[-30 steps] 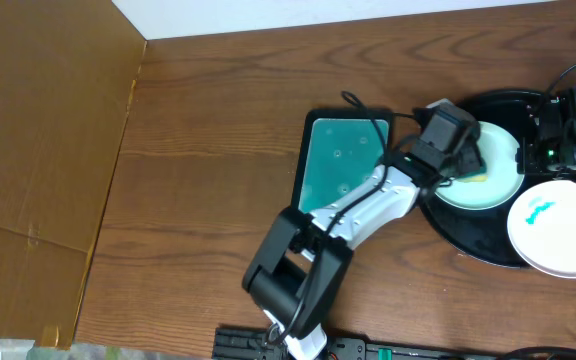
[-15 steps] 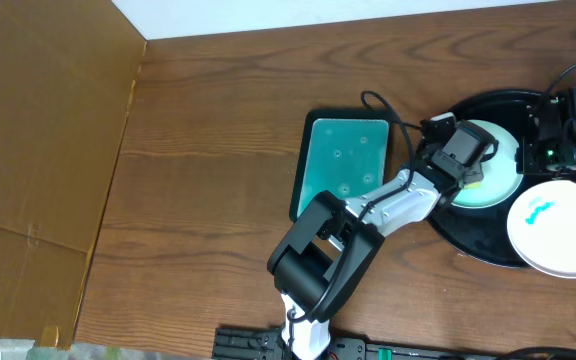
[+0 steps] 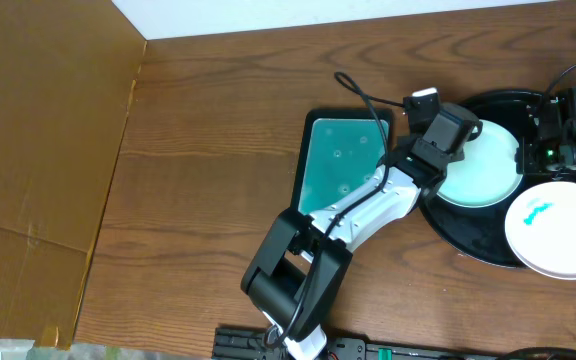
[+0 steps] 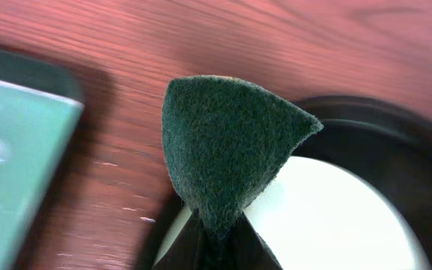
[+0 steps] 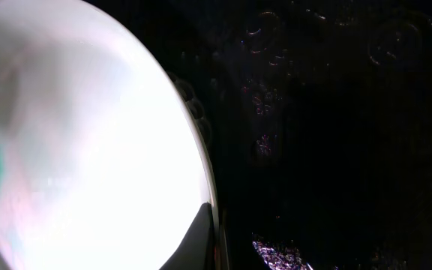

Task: Clean dirty plates on tray and stack at the side
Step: 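Scrub the plate with the sponge while the right gripper holds its rim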

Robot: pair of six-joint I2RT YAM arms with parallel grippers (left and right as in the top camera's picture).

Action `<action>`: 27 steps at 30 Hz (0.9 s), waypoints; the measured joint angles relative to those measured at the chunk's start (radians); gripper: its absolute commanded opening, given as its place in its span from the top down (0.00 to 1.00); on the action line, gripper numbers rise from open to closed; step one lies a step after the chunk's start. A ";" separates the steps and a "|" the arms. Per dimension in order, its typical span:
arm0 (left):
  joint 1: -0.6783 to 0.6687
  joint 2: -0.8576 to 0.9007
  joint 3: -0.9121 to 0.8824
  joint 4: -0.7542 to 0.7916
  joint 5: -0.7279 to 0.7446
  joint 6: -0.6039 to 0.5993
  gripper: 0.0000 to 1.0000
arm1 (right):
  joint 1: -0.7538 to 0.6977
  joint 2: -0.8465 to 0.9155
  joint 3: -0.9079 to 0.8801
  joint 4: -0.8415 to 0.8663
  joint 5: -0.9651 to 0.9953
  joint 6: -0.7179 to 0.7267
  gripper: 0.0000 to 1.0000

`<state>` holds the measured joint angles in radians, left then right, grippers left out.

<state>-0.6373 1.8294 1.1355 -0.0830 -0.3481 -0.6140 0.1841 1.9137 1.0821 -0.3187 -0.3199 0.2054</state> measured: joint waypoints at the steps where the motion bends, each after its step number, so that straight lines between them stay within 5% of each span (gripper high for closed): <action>1: 0.003 -0.011 0.000 0.014 0.056 -0.039 0.93 | 0.000 0.000 0.000 0.000 0.000 0.000 0.99; 7: -0.015 0.027 0.000 0.109 0.262 -0.192 0.93 | 0.000 0.000 0.000 0.000 0.000 0.000 0.99; 14: -0.033 0.137 0.000 0.162 0.323 -0.253 0.93 | 0.000 0.000 0.001 -0.001 0.000 0.000 0.99; 20: -0.039 0.158 0.012 0.080 0.204 -0.236 0.93 | 0.000 0.000 0.002 -0.002 0.001 0.000 0.99; 27: -0.046 0.151 0.013 0.014 -0.002 -0.063 0.93 | 0.000 0.000 0.002 -0.003 0.001 0.000 0.99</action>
<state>-0.6830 1.9800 1.1481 -0.0692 -0.3496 -0.6765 0.1844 1.9137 1.0836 -0.3214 -0.3191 0.2054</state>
